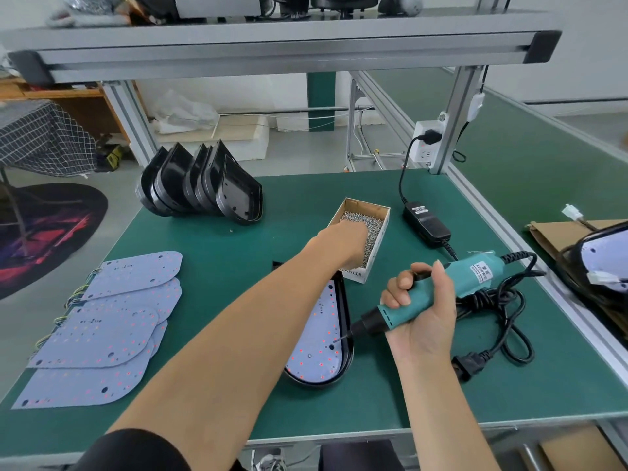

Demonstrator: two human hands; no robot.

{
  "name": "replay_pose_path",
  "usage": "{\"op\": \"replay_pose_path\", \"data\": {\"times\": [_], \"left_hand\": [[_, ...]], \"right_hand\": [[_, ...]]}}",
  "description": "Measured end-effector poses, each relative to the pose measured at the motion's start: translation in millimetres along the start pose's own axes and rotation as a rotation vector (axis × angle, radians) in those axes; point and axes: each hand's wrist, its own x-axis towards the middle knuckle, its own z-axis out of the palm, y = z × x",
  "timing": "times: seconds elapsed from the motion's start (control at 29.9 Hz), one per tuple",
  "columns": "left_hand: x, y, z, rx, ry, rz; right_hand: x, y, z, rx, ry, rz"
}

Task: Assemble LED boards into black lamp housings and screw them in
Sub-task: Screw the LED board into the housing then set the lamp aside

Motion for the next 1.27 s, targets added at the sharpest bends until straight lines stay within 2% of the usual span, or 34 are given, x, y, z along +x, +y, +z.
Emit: {"op": "replay_pose_path", "data": {"times": [0.23,0.4,0.54,0.67,0.94,1.11,1.27], "left_hand": [[-2,-1,1,-0.043,-0.038,0.007],[-2,-5,4,-0.128,0.054,-0.009],[-6,-10,3,-0.281,0.206,-0.002],[-28,-20,3,-0.575,0.314,0.004],[-134,-43,15,-1.012,0.522,-0.040],[-196,-35,33,-1.143,0.527,-0.125],[-214,-21,50,-1.229,0.585,-0.182]], "right_hand": [[-2,-2,1,0.008,0.013,0.000],[-3,0,3,0.003,0.020,0.003],[-2,0,3,-0.008,0.023,-0.002],[-2,0,4,-0.044,0.037,-0.022],[-8,-5,16,0.017,-0.003,-0.021],[-20,-10,35,0.107,-0.043,-0.027],[-34,-14,56,0.192,-0.067,-0.044]]}}
